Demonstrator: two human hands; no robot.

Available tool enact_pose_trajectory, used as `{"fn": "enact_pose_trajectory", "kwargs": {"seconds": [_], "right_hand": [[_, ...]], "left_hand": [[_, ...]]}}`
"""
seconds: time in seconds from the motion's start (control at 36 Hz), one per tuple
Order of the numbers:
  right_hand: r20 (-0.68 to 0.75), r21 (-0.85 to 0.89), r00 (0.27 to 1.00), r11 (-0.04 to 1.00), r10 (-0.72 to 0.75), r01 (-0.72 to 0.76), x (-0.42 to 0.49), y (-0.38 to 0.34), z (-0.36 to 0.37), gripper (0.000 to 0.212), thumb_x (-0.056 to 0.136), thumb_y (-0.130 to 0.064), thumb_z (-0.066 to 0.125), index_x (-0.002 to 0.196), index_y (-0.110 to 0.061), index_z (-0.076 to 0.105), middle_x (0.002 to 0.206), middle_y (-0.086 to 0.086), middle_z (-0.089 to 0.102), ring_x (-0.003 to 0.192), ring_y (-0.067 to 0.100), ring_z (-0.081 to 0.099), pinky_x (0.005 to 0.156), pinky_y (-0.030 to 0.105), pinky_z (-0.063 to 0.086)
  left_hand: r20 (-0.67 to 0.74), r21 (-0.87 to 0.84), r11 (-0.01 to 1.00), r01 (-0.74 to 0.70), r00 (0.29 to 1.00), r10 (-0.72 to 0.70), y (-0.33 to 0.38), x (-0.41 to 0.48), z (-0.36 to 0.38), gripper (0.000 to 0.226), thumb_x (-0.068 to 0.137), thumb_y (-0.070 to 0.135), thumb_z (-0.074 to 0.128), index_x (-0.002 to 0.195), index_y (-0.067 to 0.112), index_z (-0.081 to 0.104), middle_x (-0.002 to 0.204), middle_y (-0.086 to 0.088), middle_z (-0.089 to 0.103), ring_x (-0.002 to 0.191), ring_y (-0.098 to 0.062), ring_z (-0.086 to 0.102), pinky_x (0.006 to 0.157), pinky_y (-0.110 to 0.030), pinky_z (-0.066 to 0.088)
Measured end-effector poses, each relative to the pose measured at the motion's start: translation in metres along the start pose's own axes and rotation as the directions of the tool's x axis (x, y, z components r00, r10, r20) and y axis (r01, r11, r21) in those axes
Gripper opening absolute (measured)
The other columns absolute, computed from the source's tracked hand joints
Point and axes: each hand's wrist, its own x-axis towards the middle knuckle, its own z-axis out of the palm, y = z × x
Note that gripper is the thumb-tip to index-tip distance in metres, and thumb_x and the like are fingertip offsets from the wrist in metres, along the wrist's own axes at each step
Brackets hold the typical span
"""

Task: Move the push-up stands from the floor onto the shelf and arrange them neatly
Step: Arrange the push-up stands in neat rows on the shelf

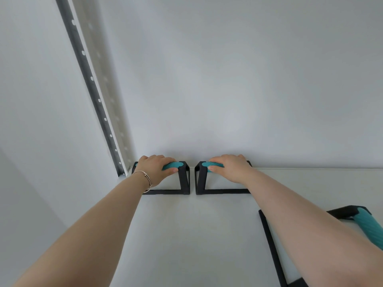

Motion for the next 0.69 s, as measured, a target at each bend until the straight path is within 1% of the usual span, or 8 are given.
{"fn": "enact_pose_trajectory", "kwargs": {"seconds": [0.17,0.22,0.28,0.36,0.42,0.44,0.56,0.69], "right_hand": [[-0.035,-0.043,0.998,0.998,0.053,-0.055,-0.008,-0.007,0.002,0.043,0.095,-0.062,0.032,0.132,-0.047,0.049,0.112,-0.004,0.061,0.112,0.025,0.048,0.097,0.04,0.029],[-0.055,-0.064,0.994,0.993,0.095,-0.098,-0.012,-0.012,0.005,0.047,0.096,-0.061,0.032,0.137,-0.043,0.046,0.121,-0.002,0.06,0.118,0.027,0.047,0.106,0.044,0.025],[-0.102,-0.08,0.987,0.988,0.123,-0.131,-0.016,-0.017,0.009,0.051,0.097,-0.058,0.034,0.141,-0.036,0.043,0.133,0.0,0.056,0.127,0.028,0.043,0.115,0.05,0.016],[-0.218,-0.019,0.966,0.989,0.137,-0.144,-0.027,-0.021,0.009,0.053,0.098,-0.051,0.04,0.144,-0.023,0.04,0.145,0.001,0.047,0.139,0.025,0.033,0.119,0.048,0.01],[-0.308,0.023,0.94,0.989,0.148,-0.148,-0.038,-0.021,0.005,0.052,0.098,-0.044,0.044,0.143,-0.018,0.04,0.148,0.002,0.045,0.142,0.024,0.029,0.12,0.044,0.01],[-0.349,0.027,0.925,0.988,0.151,-0.151,-0.045,-0.021,0.002,0.051,0.098,-0.042,0.046,0.143,-0.017,0.041,0.147,0.003,0.045,0.142,0.024,0.029,0.12,0.043,0.011],[-0.448,-0.026,0.88,0.982,0.157,-0.189,-0.088,-0.012,-0.01,0.051,0.096,-0.038,0.052,0.139,-0.013,0.044,0.142,0.005,0.048,0.136,0.025,0.037,0.118,0.042,0.018],[-0.46,-0.033,0.848,0.95,0.261,-0.31,-0.162,0.023,-0.019,0.051,0.096,-0.037,0.052,0.14,-0.013,0.042,0.142,0.006,0.046,0.135,0.026,0.035,0.117,0.04,0.019]], "left_hand": [[0.038,0.027,0.998,0.055,0.998,-0.056,0.007,-0.005,-0.005,0.046,0.092,0.065,0.029,0.13,0.045,0.046,0.107,0.011,0.058,0.105,-0.018,0.049,0.09,-0.038,0.03],[0.063,0.045,0.993,0.106,0.992,-0.109,0.015,-0.009,-0.009,0.049,0.093,0.064,0.028,0.136,0.045,0.042,0.115,0.009,0.058,0.113,-0.02,0.048,0.099,-0.042,0.03],[0.072,0.069,0.984,0.164,0.983,-0.169,0.025,-0.013,-0.013,0.05,0.095,0.061,0.027,0.14,0.042,0.038,0.125,0.008,0.056,0.122,-0.024,0.044,0.11,-0.05,0.022],[0.002,0.099,0.968,0.229,0.973,-0.23,0.042,-0.022,-0.012,0.056,0.097,0.056,0.029,0.147,0.032,0.025,0.148,0.003,0.039,0.141,-0.027,0.024,0.115,-0.054,0.012],[-0.081,0.058,0.964,0.261,0.963,-0.256,0.056,-0.03,-0.011,0.066,0.097,0.054,0.032,0.152,0.024,0.012,0.158,-0.002,0.022,0.147,-0.027,0.01,0.117,-0.051,0.009],[-0.128,0.03,0.964,0.263,0.958,-0.257,0.064,-0.034,-0.011,0.068,0.097,0.053,0.034,0.152,0.021,0.01,0.159,-0.005,0.02,0.147,-0.027,0.009,0.118,-0.049,0.01],[-0.256,-0.13,0.968,0.215,0.936,-0.243,0.11,-0.053,-0.017,0.069,0.096,0.051,0.041,0.149,0.014,0.019,0.153,-0.009,0.03,0.141,-0.029,0.023,0.112,-0.041,0.025],[-0.244,-0.212,0.959,0.187,0.94,-0.237,0.184,-0.083,-0.022,0.064,0.094,0.055,0.04,0.141,0.011,0.03,0.135,-0.009,0.045,0.122,-0.03,0.04,0.097,-0.038,0.037]]}}
